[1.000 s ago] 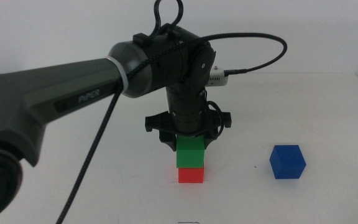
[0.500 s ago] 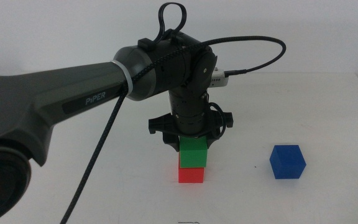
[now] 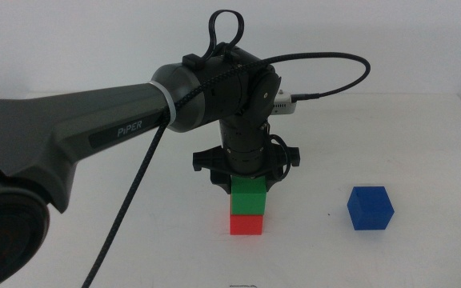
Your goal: Stack red cubes first, then green, then blue cubes in a specific spot.
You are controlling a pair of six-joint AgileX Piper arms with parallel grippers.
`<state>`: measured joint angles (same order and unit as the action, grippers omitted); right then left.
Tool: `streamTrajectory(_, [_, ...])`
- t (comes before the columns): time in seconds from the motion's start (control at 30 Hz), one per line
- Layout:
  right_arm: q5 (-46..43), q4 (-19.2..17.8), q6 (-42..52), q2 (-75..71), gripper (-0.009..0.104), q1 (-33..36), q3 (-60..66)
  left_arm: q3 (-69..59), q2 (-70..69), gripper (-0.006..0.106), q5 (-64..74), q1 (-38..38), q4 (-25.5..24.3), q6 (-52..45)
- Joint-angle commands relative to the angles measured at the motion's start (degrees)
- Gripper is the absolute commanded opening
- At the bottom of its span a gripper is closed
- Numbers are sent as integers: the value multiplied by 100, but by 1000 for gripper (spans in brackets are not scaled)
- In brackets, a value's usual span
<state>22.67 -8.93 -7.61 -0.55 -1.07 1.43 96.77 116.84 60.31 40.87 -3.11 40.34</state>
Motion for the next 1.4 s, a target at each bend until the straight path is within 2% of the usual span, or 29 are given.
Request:
streamTrajectory(0.0, [-409, -85, 70, -127, 59, -35, -79, 160, -298, 26, -87, 33, -65, -59])
streamTrajectory(0.17, [-409, -85, 70, -127, 59, -35, -79, 160, -298, 40, -94, 33, -65, -109])
streamTrajectory(0.2, [-409, -85, 70, -127, 59, -35, -79, 160, -298, 47, -94, 33, -65, -126])
streamTrajectory(0.23, [-409, -85, 70, -127, 59, -35, -79, 165, -298, 71, -94, 27, -65, -126])
streamTrajectory(0.37, [-409, -85, 70, -127, 59, -35, -79, 165, -446, 94, -85, 22, -65, -345])
streamTrajectory(0.53, [-409, -85, 70, -127, 59, -35, -79, 165, -1123, 94, 185, -141, 25, -1308])
streamTrajectory(0.63, [-409, -85, 70, -127, 59, -35, -79, 165, -1734, 94, 1050, -355, 134, -1750])
streamTrajectory(0.7, [-409, -85, 70, -127, 59, -35, -79, 165, -2152, 94, 1474, -534, 122, -2292])
streamTrajectory(0.83, [-409, -85, 70, -127, 59, -35, -79, 152, -3013, 94, 1463, -1038, 257, -3688])
streamTrajectory(1.0, [-409, -85, 70, -127, 59, -35, -79, -293, -4000, 94, 1269, -1867, 985, -4711])
streamTrajectory(1.23, [-409, -85, 70, -127, 59, -35, -79, -1723, -5448, 94, 251, -2767, 3013, -6348])
streamTrajectory(1.37, [-409, -85, 70, -127, 59, -35, -79, -1899, -5622, 94, 195, -2902, 3735, -6767])
